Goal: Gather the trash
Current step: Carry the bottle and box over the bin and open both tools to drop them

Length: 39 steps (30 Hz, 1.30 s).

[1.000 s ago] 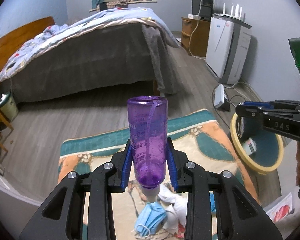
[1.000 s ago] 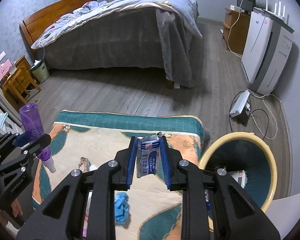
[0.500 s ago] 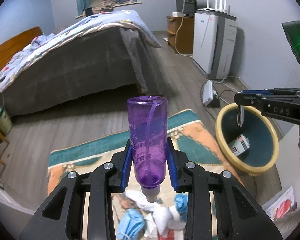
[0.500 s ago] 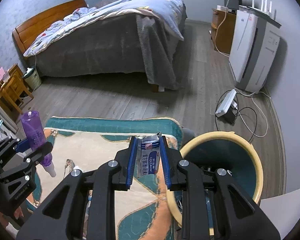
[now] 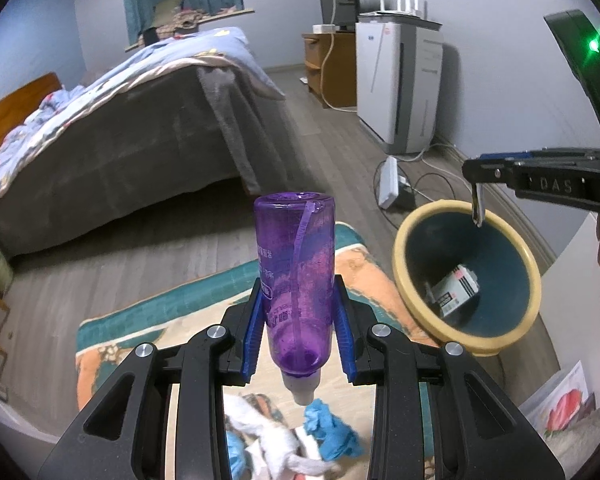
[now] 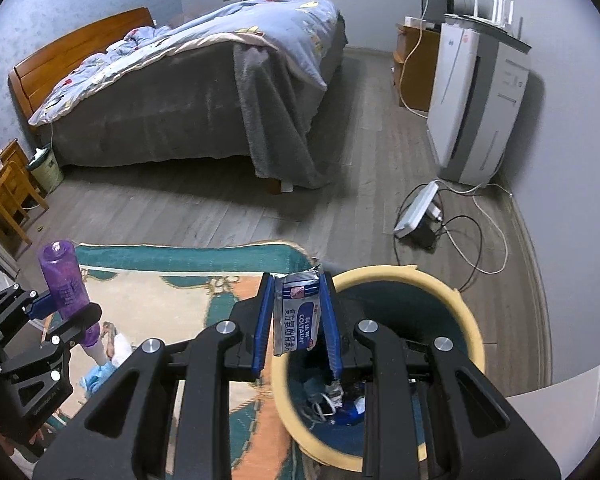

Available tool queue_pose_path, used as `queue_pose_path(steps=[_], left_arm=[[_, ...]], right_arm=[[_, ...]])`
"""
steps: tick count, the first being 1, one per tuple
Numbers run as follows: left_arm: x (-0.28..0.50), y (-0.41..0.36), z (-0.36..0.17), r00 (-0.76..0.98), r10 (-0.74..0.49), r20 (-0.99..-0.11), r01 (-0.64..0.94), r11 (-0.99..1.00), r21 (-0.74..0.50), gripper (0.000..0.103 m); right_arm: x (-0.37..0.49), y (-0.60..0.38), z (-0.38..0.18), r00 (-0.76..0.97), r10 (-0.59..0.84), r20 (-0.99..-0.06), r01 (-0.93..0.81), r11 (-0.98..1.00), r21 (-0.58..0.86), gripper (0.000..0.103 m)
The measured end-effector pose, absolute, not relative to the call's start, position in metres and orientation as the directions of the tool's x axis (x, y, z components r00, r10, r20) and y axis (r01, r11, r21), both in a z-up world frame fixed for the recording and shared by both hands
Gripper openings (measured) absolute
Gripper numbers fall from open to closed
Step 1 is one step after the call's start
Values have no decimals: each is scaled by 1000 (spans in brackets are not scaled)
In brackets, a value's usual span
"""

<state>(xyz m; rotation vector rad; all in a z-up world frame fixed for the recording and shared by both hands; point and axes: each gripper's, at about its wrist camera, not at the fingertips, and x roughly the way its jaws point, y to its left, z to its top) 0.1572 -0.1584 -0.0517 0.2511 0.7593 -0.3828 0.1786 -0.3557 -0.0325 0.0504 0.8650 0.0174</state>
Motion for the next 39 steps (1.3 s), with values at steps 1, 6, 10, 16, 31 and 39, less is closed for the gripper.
queue_pose_path(steps=[1, 6, 10, 16, 31, 39], left_arm=[[157, -160, -52, 660, -248, -709, 428, 900, 84, 33], [153, -176, -55, 649, -262, -714, 459, 884, 93, 33], [148, -188, -55, 647, -289, -706, 486, 869, 90, 33], [139, -206, -58, 627, -331, -705, 521, 851, 65, 33], [129, -291, -70, 556, -431, -711, 642, 766, 38, 33], [136, -331, -101, 485, -436, -758, 702, 711, 40, 33]], right_arm=[[178, -359, -33, 649, 33, -760, 10, 999, 52, 23], [177, -373, -35, 649, 15, -760, 34, 998, 49, 23], [178, -386, -38, 646, -4, -764, 62, 997, 47, 23], [181, -411, -40, 643, -29, -765, 122, 990, 65, 23], [178, -486, -60, 605, -32, -796, 265, 950, 163, 23], [178, -510, -92, 531, -20, -847, 329, 926, 185, 23]])
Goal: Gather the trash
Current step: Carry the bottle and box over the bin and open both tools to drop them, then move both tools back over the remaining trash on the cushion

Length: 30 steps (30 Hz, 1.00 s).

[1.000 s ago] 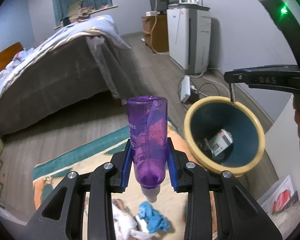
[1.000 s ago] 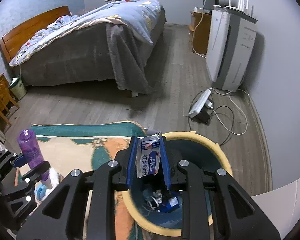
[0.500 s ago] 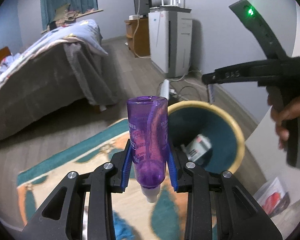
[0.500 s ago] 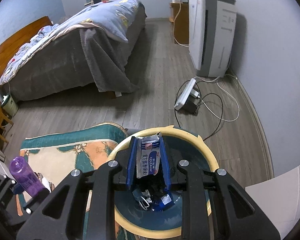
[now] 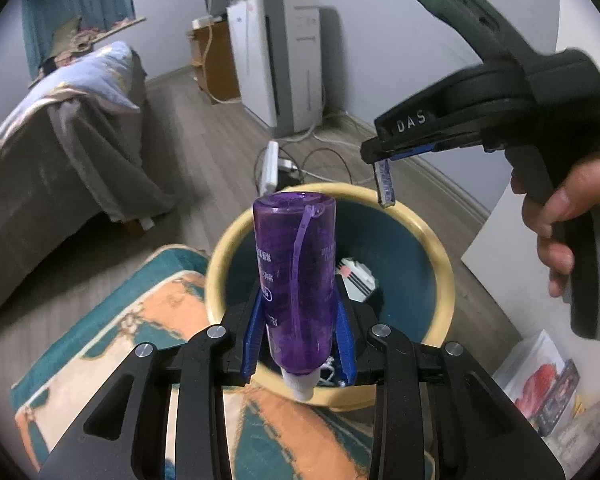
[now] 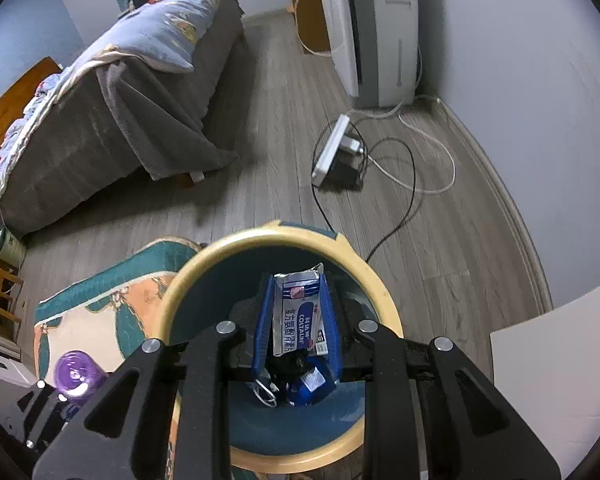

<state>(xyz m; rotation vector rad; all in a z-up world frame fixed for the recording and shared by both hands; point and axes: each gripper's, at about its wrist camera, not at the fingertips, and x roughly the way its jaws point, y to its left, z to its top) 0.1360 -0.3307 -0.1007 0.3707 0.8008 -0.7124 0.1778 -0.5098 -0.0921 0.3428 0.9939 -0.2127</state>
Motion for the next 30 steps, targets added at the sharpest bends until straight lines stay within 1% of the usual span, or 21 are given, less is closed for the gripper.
queue_pose_path(steps=[2, 6, 14, 15, 16, 17, 18, 19, 21, 22, 23, 24, 25, 26, 30], left_arm=[[139, -337, -106, 472, -438, -765, 703, 711, 27, 33], [147, -341, -122, 438, -448, -779, 680, 732, -39, 33], [140, -344, -132, 425, -449, -786, 693, 720, -36, 35], [139, -343, -132, 425, -449, -786, 692, 721, -38, 36], [138, -342, -132, 425, -449, -786, 691, 722, -38, 38], [137, -340, -131, 431, -448, -783, 691, 722, -33, 44], [136, -339, -130, 437, -446, -781, 690, 724, -27, 53], [135, -338, -128, 446, -448, -775, 688, 726, -23, 56], [134, -336, -127, 457, -448, -769, 682, 731, -20, 66], [134, -334, -126, 463, -445, -767, 676, 736, -19, 70], [134, -331, -125, 468, -444, -764, 668, 744, -23, 79], [134, -329, -124, 476, -442, -760, 658, 753, -26, 89], [133, -326, -122, 489, -437, -755, 646, 763, -23, 93], [133, -323, -120, 508, -430, -746, 632, 775, -16, 94], [130, -309, -109, 556, -399, -729, 589, 808, 6, 97]], right_arm=[[178, -510, -94, 524, -22, -851, 332, 926, 181, 23], [176, -511, -98, 513, -17, -858, 338, 923, 184, 23], [176, -511, -99, 500, -36, -866, 347, 924, 162, 24], [177, -511, -100, 497, -36, -867, 348, 923, 161, 24], [177, -511, -100, 495, -38, -868, 350, 923, 159, 27], [177, -511, -100, 494, -42, -868, 352, 923, 155, 35], [177, -511, -99, 496, -46, -867, 352, 923, 152, 39], [177, -510, -98, 498, -50, -866, 352, 924, 150, 45], [177, -509, -97, 500, -57, -864, 353, 925, 143, 51], [177, -508, -96, 502, -62, -863, 354, 925, 139, 58], [177, -508, -95, 503, -69, -862, 355, 926, 133, 67], [178, -507, -94, 504, -77, -860, 356, 926, 126, 73], [177, -507, -92, 507, -91, -857, 362, 925, 116, 87], [177, -507, -90, 512, -105, -853, 370, 923, 108, 98], [175, -506, -81, 522, -139, -842, 395, 914, 93, 97]])
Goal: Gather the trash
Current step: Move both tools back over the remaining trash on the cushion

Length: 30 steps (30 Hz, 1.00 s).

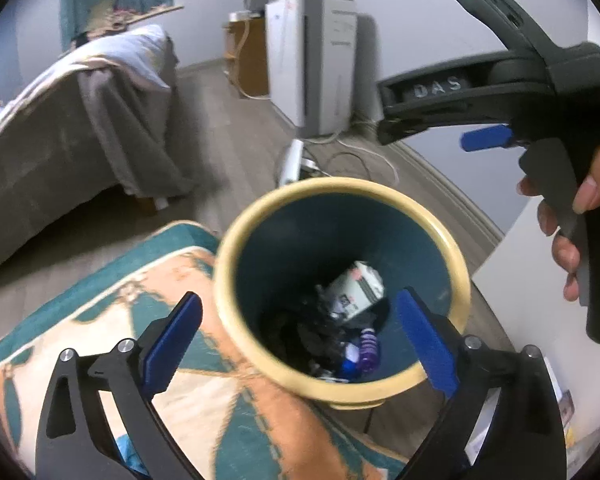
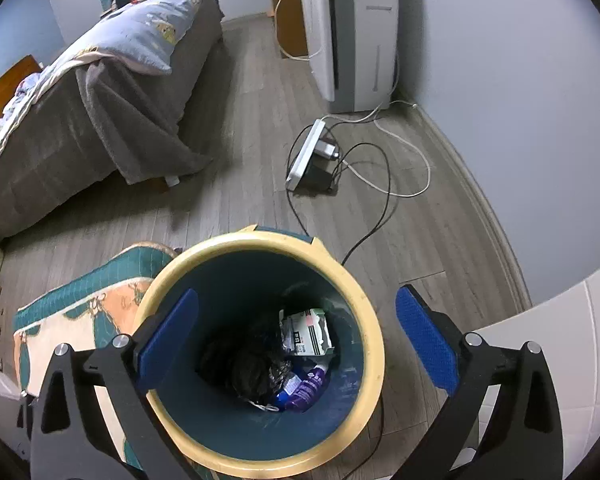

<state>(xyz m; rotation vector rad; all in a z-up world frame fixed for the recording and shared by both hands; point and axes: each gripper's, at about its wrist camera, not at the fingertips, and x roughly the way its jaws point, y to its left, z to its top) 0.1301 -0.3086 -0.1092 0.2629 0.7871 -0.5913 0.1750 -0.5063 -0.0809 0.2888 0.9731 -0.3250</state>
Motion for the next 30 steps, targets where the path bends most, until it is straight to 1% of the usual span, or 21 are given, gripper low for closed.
queue_pose_path(steps=[6, 10, 15, 20, 25, 30], left_arm=[[125, -272, -88, 602, -360, -712, 535, 844, 25, 97], [119, -228, -67, 650, -317, -691, 477, 878, 46, 97], [110, -167, -45, 704, -222, -675, 371, 925, 82, 98], [95, -104, -30, 735, -125, -667, 243, 966, 87, 98], [71, -61, -20, 742, -87, -664, 169, 984, 61, 98], [42, -26, -22, 739, -76, -670, 104, 995, 2, 98]], right_arm=[[173, -496, -70, 531, -155, -833, 396, 914, 83, 97], [173, -475, -57, 560, -148, -815, 356, 931, 75, 97], [177, -420, -44, 602, -72, -795, 217, 973, 76, 97], [176, -359, -33, 622, -2, -783, 77, 995, 58, 97], [170, -304, -22, 629, 62, -775, -23, 998, 61, 97], [154, -260, -16, 629, 120, -768, -110, 992, 65, 97]])
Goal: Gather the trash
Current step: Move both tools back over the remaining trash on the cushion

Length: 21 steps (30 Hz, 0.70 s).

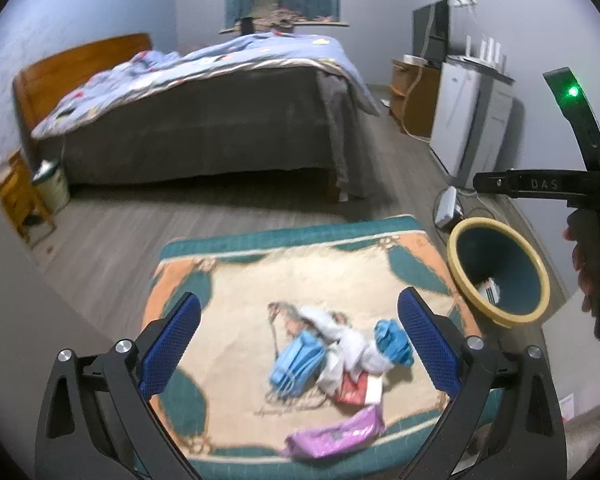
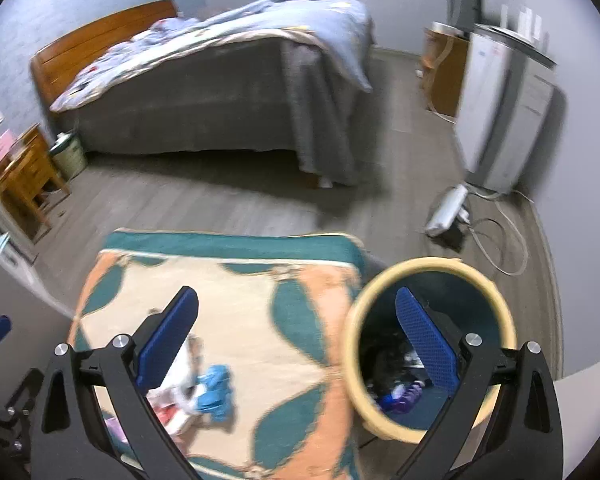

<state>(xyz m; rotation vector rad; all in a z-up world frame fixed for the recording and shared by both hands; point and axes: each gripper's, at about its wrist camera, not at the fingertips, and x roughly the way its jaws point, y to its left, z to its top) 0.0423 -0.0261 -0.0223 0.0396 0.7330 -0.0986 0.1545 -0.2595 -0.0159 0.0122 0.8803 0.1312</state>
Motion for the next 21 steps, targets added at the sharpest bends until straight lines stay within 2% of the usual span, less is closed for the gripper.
queue_pose_path(steps=[6, 9, 12, 14, 16, 18, 21], left_arm=[[28, 1, -57, 701, -51, -711, 52, 998, -21, 98], [29, 10, -87, 641, -44, -766, 24, 999, -37, 98], [27, 10, -110, 591, -69, -804, 45, 998, -52, 98], [25, 5, -123, 563, -100, -820, 92, 994, -58, 98], [25, -4, -136, 521, -129, -844, 156, 986, -55, 93], [28, -13, -150, 457, -151, -877, 201, 978, -63, 71], [31, -20, -172, 356, -175, -918, 227, 969, -97, 58]], right_arm=[[133, -216, -27, 595, 136, -792, -138, 988, 65, 97], [125, -204, -30, 601, 115, -791, -120, 991, 54, 97], [114, -195, -30, 618, 64, -783, -103, 995, 1, 97], [109, -190, -40, 585, 83, -807, -116, 993, 19, 97], [108, -190, -51, 535, 130, -835, -114, 990, 81, 97], [107, -191, -56, 523, 168, -836, -106, 986, 132, 97], [108, -192, -62, 510, 164, -844, -83, 986, 141, 97]])
